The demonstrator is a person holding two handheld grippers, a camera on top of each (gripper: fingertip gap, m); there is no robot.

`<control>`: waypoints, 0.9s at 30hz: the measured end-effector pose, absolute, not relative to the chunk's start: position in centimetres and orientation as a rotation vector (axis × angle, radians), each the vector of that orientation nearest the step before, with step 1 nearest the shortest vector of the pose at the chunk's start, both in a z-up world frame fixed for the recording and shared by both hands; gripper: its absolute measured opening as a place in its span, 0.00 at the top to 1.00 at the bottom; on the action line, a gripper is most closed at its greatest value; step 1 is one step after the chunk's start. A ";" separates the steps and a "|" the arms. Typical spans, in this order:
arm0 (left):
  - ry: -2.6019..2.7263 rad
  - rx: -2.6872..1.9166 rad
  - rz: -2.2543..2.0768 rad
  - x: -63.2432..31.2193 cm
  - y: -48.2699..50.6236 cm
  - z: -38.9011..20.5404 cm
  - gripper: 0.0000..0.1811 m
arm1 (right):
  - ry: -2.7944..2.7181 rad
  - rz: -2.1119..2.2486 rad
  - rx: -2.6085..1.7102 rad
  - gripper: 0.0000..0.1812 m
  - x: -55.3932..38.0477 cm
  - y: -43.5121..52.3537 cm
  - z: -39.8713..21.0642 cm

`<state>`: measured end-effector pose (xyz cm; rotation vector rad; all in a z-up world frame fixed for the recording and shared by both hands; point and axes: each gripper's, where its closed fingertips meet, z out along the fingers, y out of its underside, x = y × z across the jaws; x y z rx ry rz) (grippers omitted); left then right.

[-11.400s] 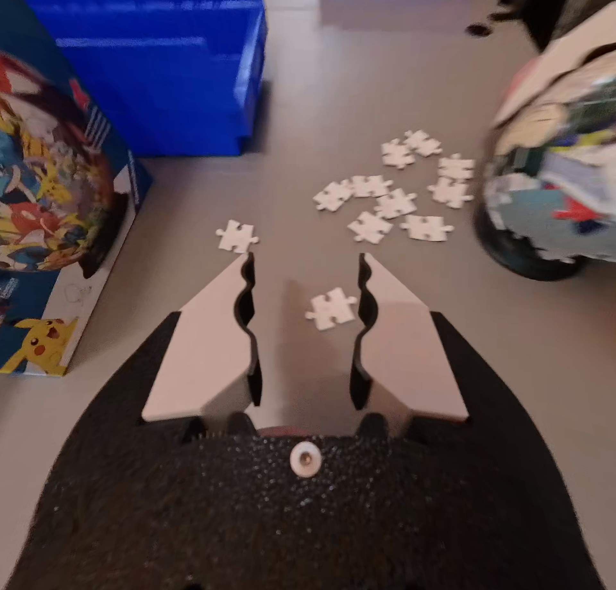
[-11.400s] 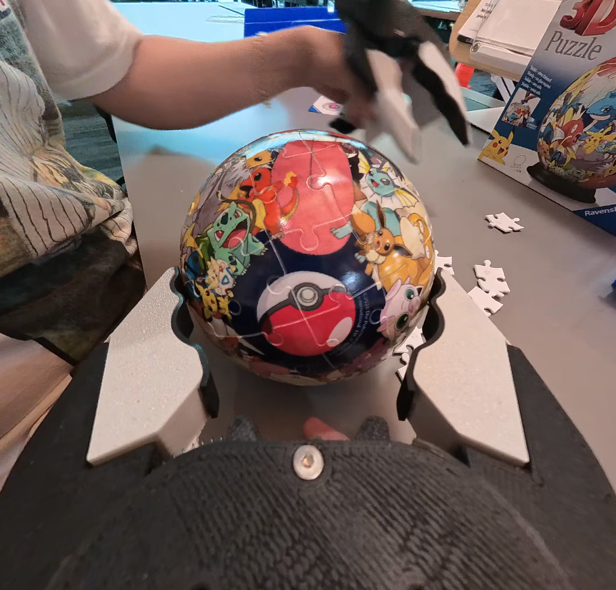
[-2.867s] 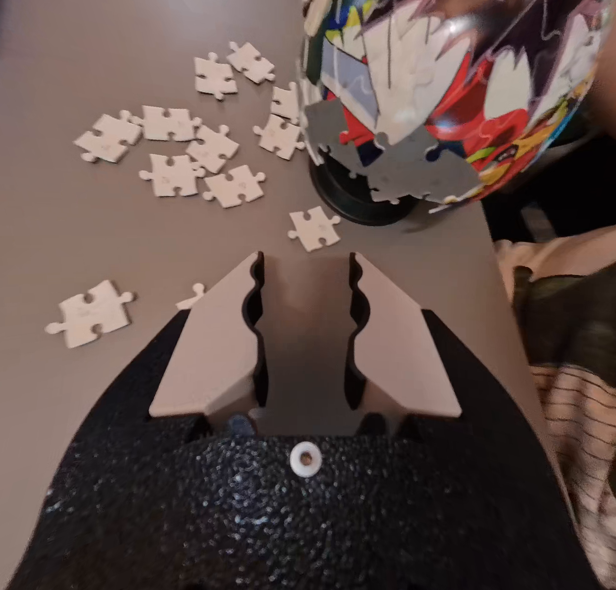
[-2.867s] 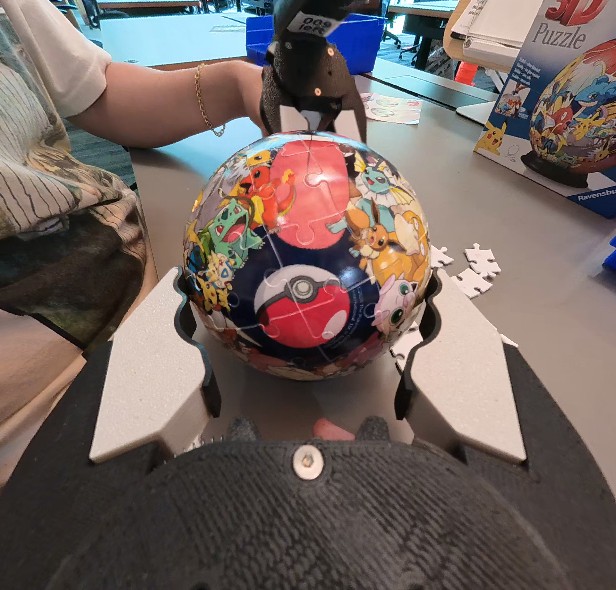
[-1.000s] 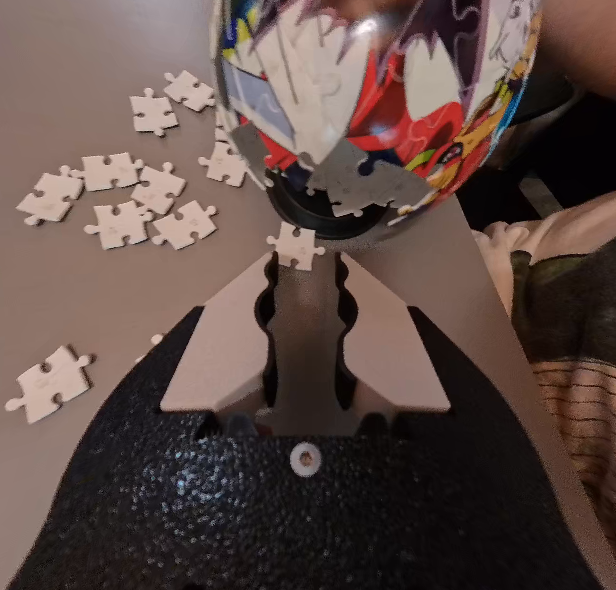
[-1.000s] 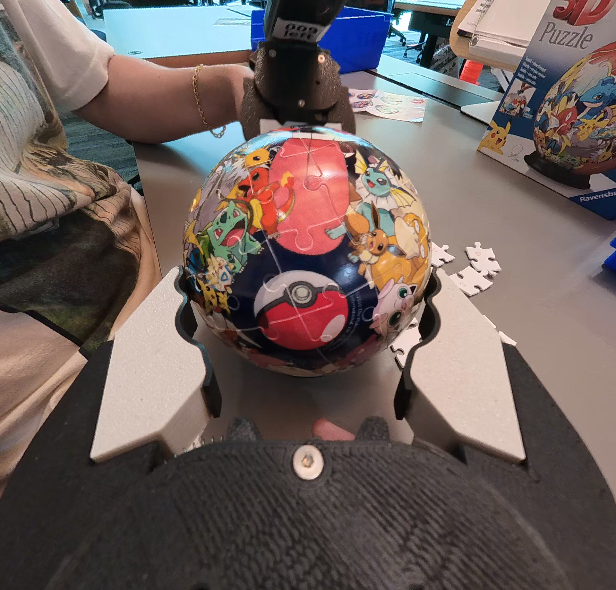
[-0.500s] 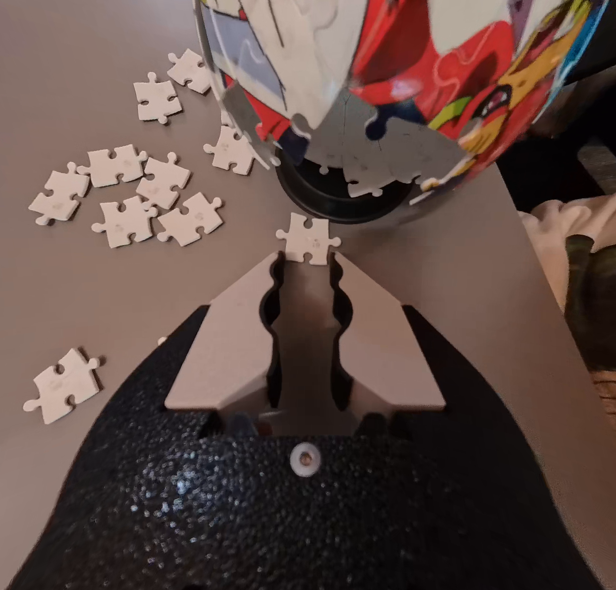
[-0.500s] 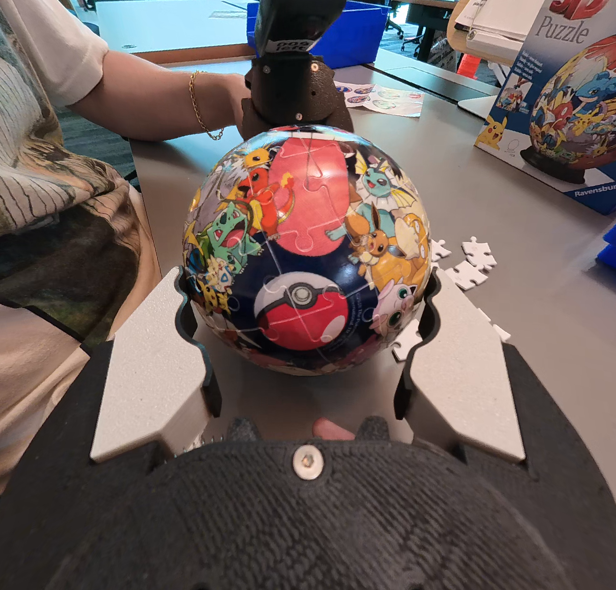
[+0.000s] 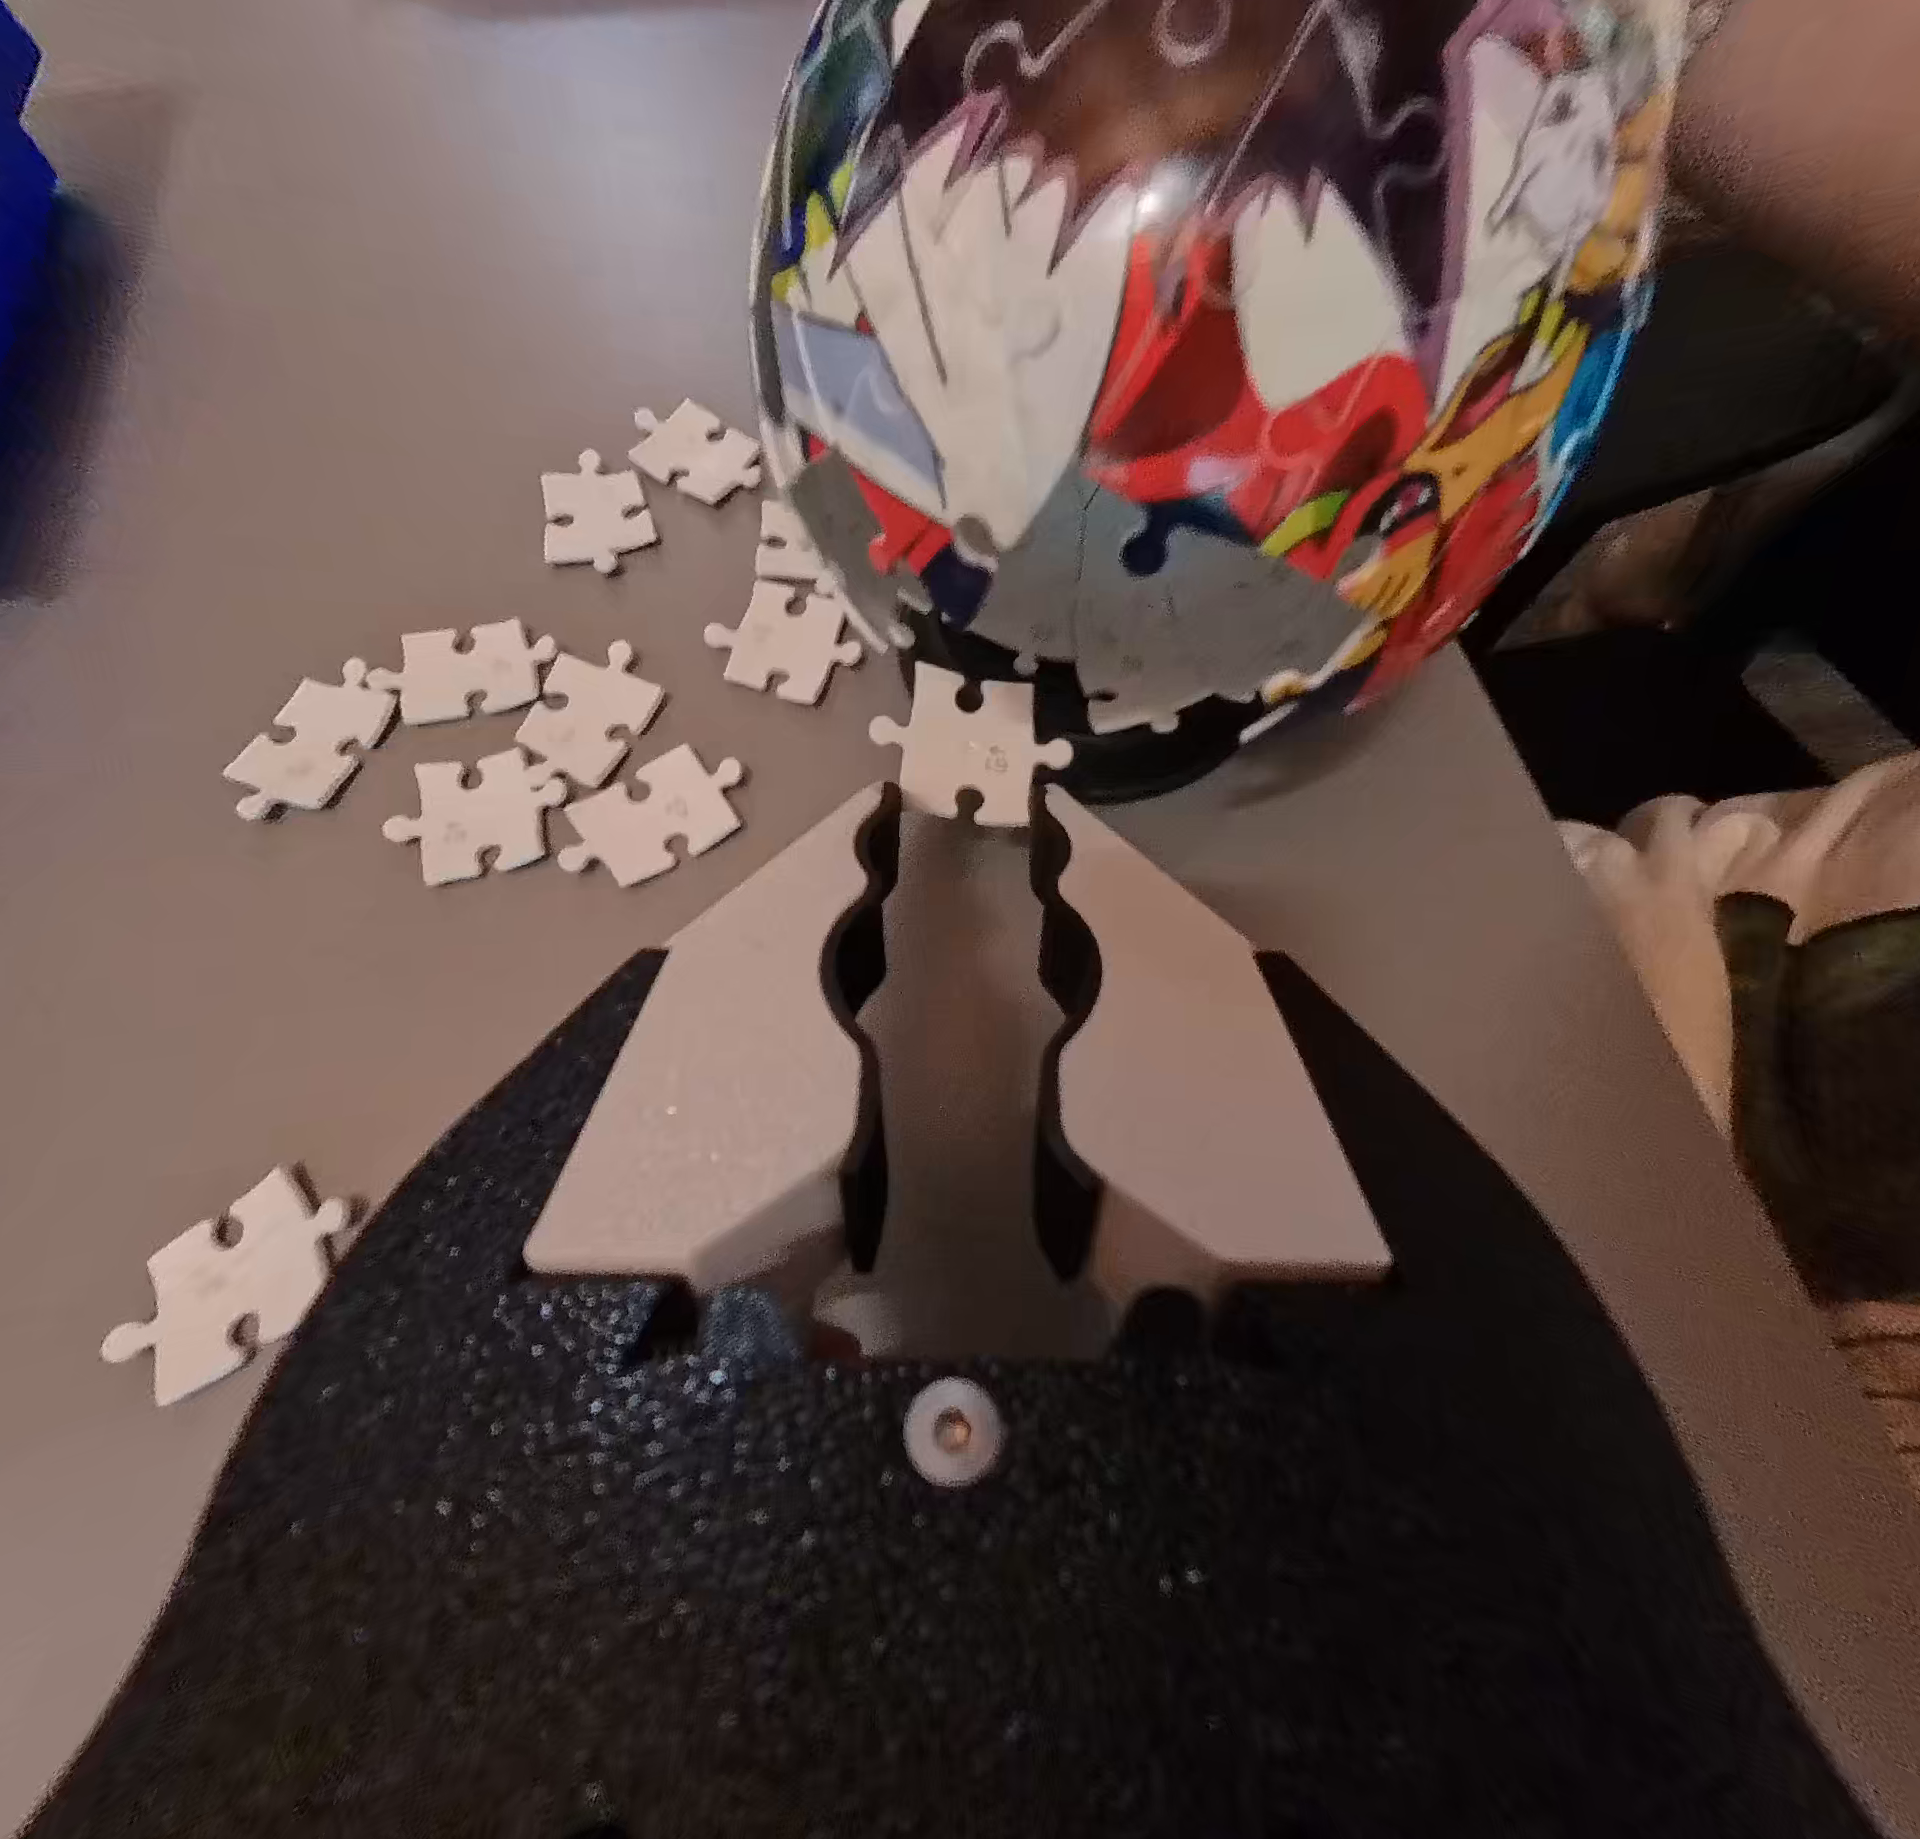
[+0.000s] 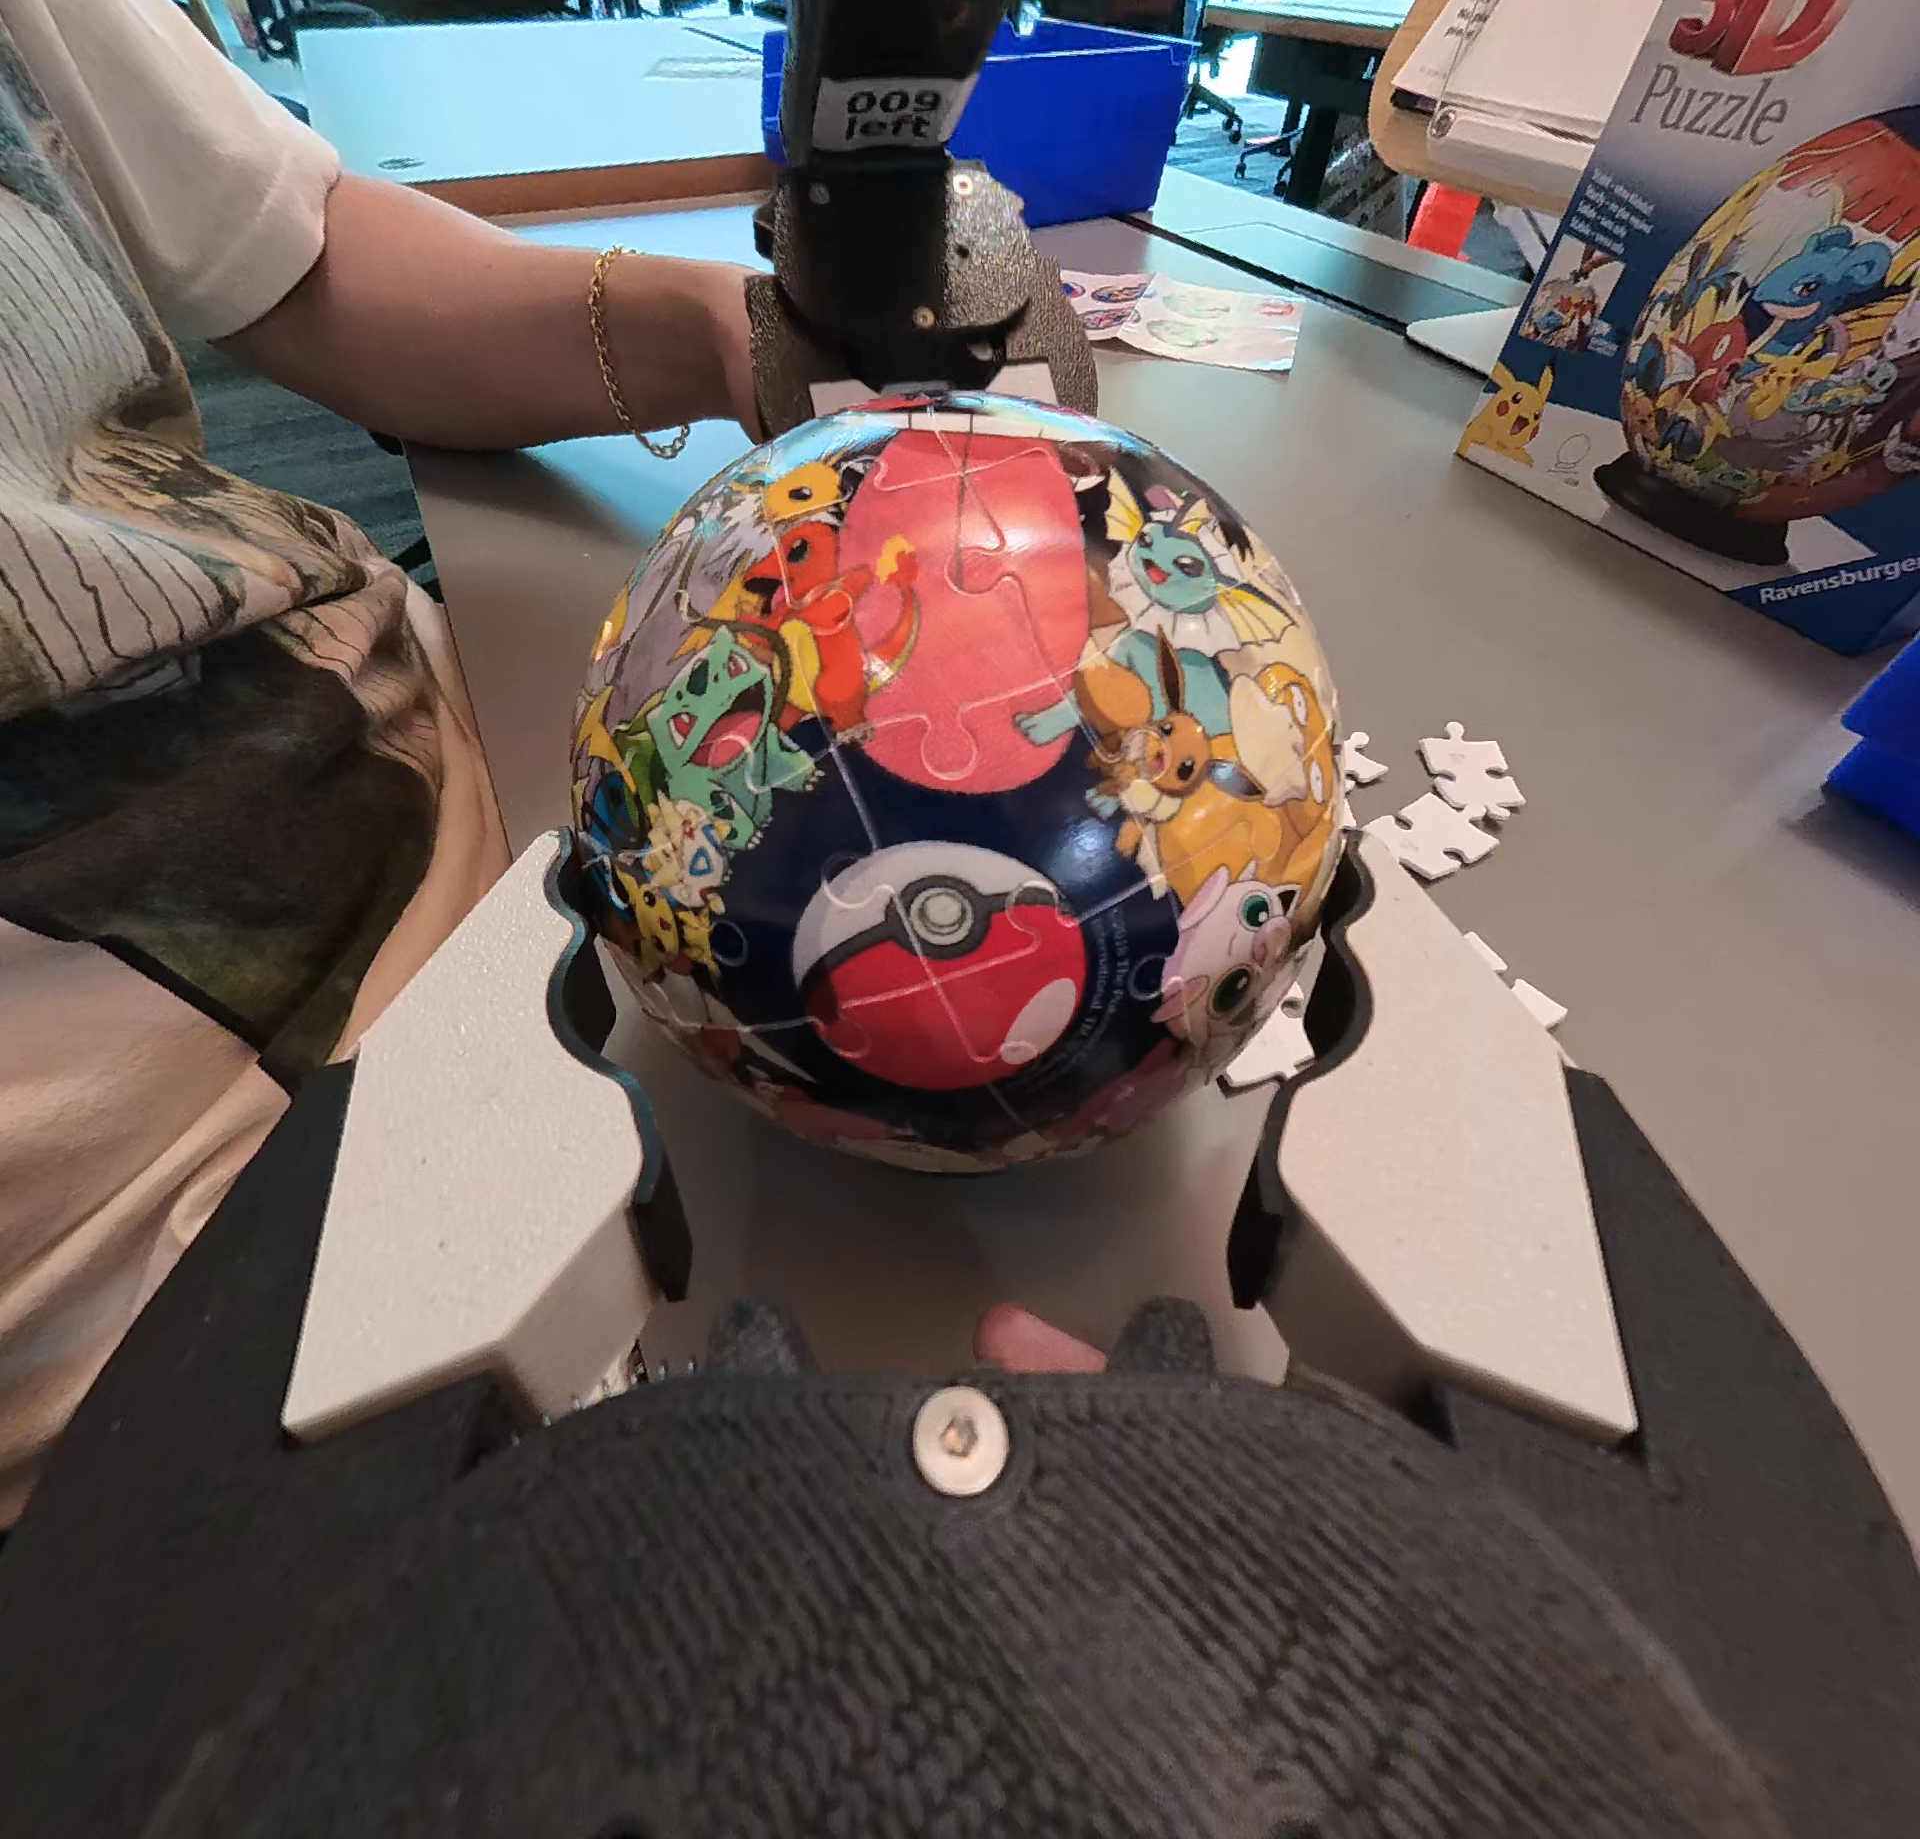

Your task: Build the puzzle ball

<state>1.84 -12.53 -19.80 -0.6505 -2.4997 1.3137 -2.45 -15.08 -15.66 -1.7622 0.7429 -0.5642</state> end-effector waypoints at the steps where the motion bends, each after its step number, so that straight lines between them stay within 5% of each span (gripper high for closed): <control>1: -2.486 -0.649 1.318 1.5 -12.7 -19.6 0.88 | 0.742 -0.562 -1.763 0.25 -2.5 -15.1 -15.7; 27: -2.516 -0.578 1.213 -0.2 -13.9 -20.1 0.78 | 0.751 -0.568 -1.770 0.25 -2.8 -15.3 -15.6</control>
